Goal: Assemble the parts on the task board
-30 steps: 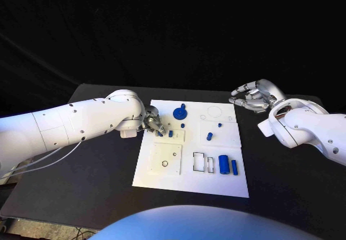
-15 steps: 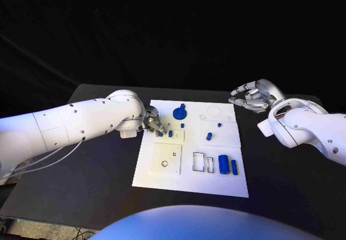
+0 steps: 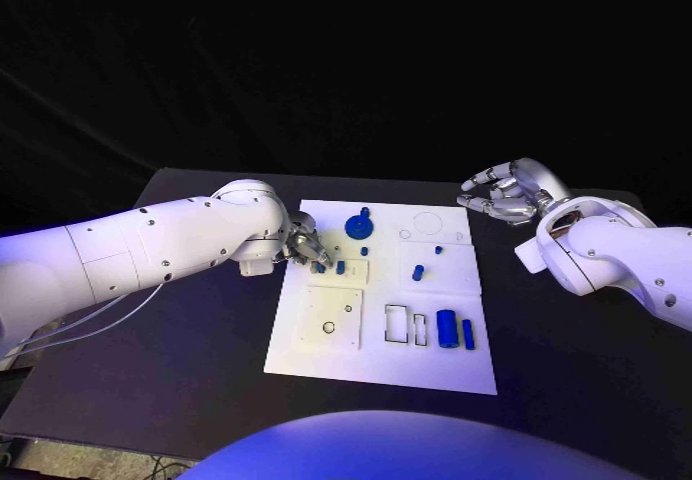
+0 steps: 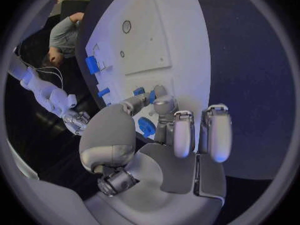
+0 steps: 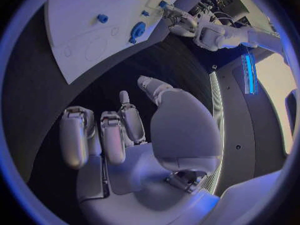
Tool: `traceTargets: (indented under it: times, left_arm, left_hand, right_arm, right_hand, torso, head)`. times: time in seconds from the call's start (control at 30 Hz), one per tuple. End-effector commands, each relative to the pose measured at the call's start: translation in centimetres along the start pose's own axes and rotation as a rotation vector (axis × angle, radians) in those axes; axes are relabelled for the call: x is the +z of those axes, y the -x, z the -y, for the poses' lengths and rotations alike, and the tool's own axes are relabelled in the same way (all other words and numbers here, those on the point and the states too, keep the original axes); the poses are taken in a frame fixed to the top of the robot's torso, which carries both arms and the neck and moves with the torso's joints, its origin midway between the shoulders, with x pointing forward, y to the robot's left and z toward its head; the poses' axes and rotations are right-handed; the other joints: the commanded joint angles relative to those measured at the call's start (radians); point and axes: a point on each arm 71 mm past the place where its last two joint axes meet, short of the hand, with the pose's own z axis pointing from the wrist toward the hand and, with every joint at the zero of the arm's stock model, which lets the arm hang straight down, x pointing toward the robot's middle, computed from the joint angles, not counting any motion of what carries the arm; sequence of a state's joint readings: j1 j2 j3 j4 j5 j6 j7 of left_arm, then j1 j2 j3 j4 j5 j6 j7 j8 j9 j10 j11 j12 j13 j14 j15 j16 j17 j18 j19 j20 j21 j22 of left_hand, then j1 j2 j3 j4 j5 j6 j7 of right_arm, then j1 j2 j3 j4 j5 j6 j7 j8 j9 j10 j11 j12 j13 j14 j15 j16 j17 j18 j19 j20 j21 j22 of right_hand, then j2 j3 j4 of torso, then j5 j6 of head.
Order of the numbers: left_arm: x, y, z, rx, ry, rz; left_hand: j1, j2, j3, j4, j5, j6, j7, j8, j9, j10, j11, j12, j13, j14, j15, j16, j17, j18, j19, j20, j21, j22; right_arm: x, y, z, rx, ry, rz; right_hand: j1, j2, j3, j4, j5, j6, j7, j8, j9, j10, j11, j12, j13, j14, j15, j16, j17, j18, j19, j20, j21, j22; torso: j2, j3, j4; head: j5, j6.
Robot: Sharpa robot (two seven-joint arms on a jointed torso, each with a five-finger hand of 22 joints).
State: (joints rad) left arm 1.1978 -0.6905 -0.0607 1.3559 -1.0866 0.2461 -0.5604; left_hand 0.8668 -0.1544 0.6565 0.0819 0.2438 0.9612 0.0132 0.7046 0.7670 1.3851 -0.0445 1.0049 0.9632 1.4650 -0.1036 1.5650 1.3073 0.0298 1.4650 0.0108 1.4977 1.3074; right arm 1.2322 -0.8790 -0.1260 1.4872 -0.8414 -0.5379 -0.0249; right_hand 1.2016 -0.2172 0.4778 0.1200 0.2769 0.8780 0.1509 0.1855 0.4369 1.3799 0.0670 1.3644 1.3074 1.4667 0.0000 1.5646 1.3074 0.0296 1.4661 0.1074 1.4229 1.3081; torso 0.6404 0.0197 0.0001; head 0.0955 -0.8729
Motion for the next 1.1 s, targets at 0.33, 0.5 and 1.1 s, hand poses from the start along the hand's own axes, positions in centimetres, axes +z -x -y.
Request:
traceTargets:
  times: [0.33, 0.5, 1.1]
  left_arm:
    - [0.27, -0.74, -0.16, 0.012, 0.009, -0.042]
    - [0.29, -0.67, -0.31, 0.009, 0.013, -0.038]
    - [0.31, -0.50, -0.62, 0.003, 0.020, -0.027]
  left_hand:
    - [-0.015, -0.023, -0.027, 0.026, -0.060, 0.005, 0.004, -0.001, -0.015, 0.009, 0.001, 0.004, 0.002, 0.106, -0.005, 0.006, 0.263, -0.012, 0.068, -0.005, 0.002, 0.233]
    - [-0.021, -0.025, -0.036, 0.039, -0.072, 0.006, 0.005, 0.000, -0.019, 0.010, 0.002, 0.004, 0.003, 0.106, -0.004, 0.006, 0.263, -0.012, 0.069, -0.004, 0.004, 0.234]
    - [-0.019, -0.027, -0.068, 0.066, -0.036, 0.009, 0.004, 0.007, -0.028, 0.012, 0.001, 0.005, 0.005, 0.106, -0.004, 0.006, 0.263, -0.013, 0.071, -0.004, 0.007, 0.237]
  right_arm:
    - [-0.02, -0.08, -0.07, -0.004, 0.009, -0.009]
    - [-0.02, -0.07, -0.07, -0.004, 0.010, -0.009]
    - [-0.02, -0.05, -0.04, -0.004, 0.009, -0.008]
  right_hand:
    - [-0.015, -0.005, 0.009, -0.002, 0.002, -0.006, -0.003, 0.006, 0.003, -0.005, -0.001, -0.005, 0.032, 0.098, -0.003, -0.003, 0.242, 0.009, 0.014, -0.003, -0.005, 0.193]
    - [-0.015, -0.005, 0.009, -0.002, 0.002, -0.006, -0.003, 0.006, 0.003, -0.005, -0.001, -0.005, 0.032, 0.098, -0.003, -0.003, 0.242, 0.009, 0.014, -0.003, -0.005, 0.193]
    - [-0.017, -0.006, 0.010, -0.002, 0.002, -0.006, -0.003, 0.007, 0.004, -0.004, -0.001, -0.005, 0.032, 0.098, -0.003, -0.003, 0.242, 0.009, 0.014, -0.003, -0.005, 0.193]
  torso:
    - [-0.001, -0.0002, 0.0006]
    - [-0.001, 0.0001, 0.0004]
    - [0.000, 0.0001, 0.0004]
  head:
    - [0.000, 0.000]
    - [0.000, 0.000]
    - [0.000, 0.000]
